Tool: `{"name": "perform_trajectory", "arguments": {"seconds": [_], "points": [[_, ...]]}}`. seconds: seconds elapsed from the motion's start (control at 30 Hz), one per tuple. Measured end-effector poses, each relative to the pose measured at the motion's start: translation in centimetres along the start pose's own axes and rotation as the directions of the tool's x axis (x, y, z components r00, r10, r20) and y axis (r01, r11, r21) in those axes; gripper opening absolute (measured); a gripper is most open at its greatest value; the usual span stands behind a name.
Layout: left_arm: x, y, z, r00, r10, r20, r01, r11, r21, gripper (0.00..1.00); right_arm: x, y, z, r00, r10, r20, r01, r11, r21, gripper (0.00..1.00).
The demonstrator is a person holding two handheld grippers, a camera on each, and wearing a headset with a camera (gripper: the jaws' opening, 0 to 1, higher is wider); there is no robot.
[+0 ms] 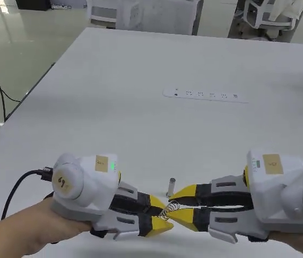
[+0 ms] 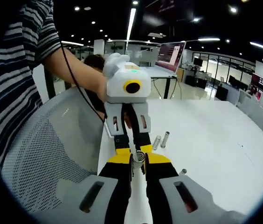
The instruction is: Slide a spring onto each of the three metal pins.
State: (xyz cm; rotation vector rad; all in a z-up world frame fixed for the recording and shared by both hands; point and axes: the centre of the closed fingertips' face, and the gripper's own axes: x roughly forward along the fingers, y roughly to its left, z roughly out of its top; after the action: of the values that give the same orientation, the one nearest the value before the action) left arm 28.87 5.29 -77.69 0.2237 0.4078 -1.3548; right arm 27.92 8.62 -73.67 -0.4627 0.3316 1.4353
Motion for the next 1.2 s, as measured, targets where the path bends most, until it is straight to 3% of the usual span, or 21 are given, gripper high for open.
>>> {"name": "perform_trajectory", "arguments": {"seconds": [0.17, 0.3, 0.53, 0.63, 0.8, 0.97, 1.2], "points": [[0.2, -0.1, -0.3, 0.9998, 0.001, -0.019, -0.001, 1.000, 0.009, 0.02, 0.4, 0.3, -0.3, 0.9994, -0.001, -0.034, -0.002, 0.996, -0.086, 0.07], [0.1, -0.1, -0.3, 0.9999, 0.005, -0.017, -0.005, 1.000, -0.008, 0.03, 0.4, 0.2, -0.3, 0.9996, -0.002, -0.028, 0.000, 0.998, -0.068, 0.07], [0.3, 0.1, -0.2, 0.9996, 0.018, -0.021, -0.018, 1.000, -0.013, 0.03, 0.4, 0.2, -0.3, 0.9987, -0.013, -0.049, 0.007, 0.993, -0.115, 0.07], [0.3, 0.2, 0.0, 0.9995, 0.028, -0.015, -0.029, 0.998, -0.051, 0.04, 0.2, 0.2, -0.3, 0.9982, -0.018, -0.056, 0.011, 0.992, -0.129, 0.07], [0.1, 0.4, -0.4, 0.9988, 0.039, -0.029, -0.041, 0.998, -0.053, 0.09, 0.0, 0.0, -0.4, 0.9970, -0.030, -0.072, 0.019, 0.989, -0.147, 0.07], [-0.2, 0.7, -0.6, 0.9973, 0.064, -0.037, -0.066, 0.996, -0.067, 0.20, -0.2, -0.5, -0.3, 0.9967, -0.045, -0.067, 0.036, 0.990, -0.139, 0.07], [-1.3, 1.1, -1.0, 0.9959, 0.086, -0.030, -0.088, 0.991, -0.101, 0.22, -0.4, -0.9, -0.5, 0.9952, -0.061, -0.077, 0.050, 0.989, -0.138, 0.07]]}}
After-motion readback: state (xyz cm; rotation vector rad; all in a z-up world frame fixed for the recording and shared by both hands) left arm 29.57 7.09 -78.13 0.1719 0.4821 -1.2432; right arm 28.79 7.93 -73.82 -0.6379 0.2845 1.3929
